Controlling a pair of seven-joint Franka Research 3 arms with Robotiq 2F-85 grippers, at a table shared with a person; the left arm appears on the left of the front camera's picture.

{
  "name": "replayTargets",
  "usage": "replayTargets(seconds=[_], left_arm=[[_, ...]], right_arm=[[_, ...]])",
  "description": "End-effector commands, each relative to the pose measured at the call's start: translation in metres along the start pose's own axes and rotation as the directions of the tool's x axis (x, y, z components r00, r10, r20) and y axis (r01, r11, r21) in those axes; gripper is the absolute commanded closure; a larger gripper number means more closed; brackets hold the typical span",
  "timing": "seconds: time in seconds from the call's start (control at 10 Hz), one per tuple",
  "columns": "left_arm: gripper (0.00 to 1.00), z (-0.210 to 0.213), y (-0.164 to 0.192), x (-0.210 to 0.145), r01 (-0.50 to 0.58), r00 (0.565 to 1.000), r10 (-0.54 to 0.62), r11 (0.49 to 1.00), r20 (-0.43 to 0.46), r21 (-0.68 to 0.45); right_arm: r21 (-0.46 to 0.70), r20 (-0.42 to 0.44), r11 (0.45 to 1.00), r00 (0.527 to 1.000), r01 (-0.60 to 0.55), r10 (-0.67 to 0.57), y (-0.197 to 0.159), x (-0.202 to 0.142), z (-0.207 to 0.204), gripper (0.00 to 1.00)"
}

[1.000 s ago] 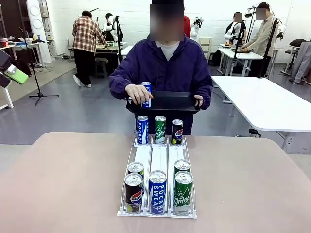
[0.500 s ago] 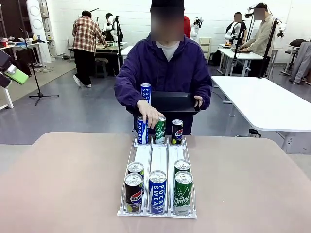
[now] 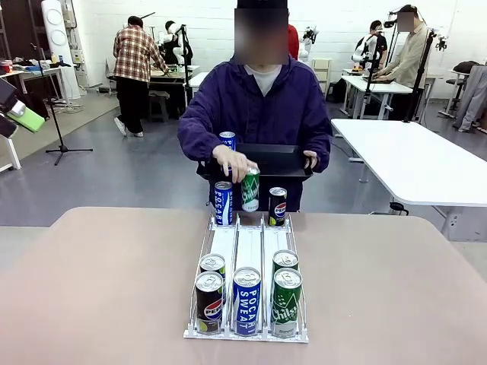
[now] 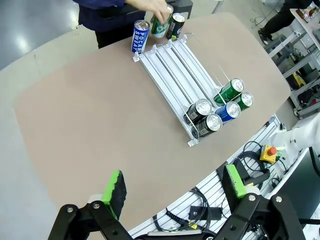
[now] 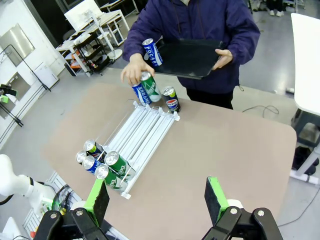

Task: Retrieve and hand over the desired beverage to the person.
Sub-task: Pick up another can of the same type that the person held from the Automatic Can Dispenser.

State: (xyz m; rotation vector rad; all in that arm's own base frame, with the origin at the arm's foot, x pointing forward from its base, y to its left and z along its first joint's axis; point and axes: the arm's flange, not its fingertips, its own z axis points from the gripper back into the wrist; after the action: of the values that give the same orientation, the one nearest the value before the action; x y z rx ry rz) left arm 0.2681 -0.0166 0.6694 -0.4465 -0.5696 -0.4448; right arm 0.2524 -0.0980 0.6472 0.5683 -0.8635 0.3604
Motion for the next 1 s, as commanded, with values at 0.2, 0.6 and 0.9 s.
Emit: replayTargets(seconds=[0.2, 0.6, 0.9], left_arm=[[0.00, 0.0002, 0.0009, -0.0010, 0.012, 1.000, -0.012, 1.000, -0.007, 0.006], [0.00, 0.0002, 0.0009, -0.0010, 0.012, 1.000, -0.012, 1.000, -0.007, 0.006], [0.00, 0.0002, 0.0009, -0.0010, 0.012, 1.000, -0.012, 1.000, -0.007, 0.006]], right_arm=[[0.030, 0.008, 0.999, 1.000, -0.009, 0.009, 0.0002, -0.0007, -0.0015, 0.00], [0.030, 0.008, 0.999, 1.000, -0.009, 0.009, 0.0002, -0.0007, -0.0015, 0.00], [0.030, 0.008, 0.999, 1.000, -0.009, 0.009, 0.0002, -0.0007, -0.0015, 0.00]])
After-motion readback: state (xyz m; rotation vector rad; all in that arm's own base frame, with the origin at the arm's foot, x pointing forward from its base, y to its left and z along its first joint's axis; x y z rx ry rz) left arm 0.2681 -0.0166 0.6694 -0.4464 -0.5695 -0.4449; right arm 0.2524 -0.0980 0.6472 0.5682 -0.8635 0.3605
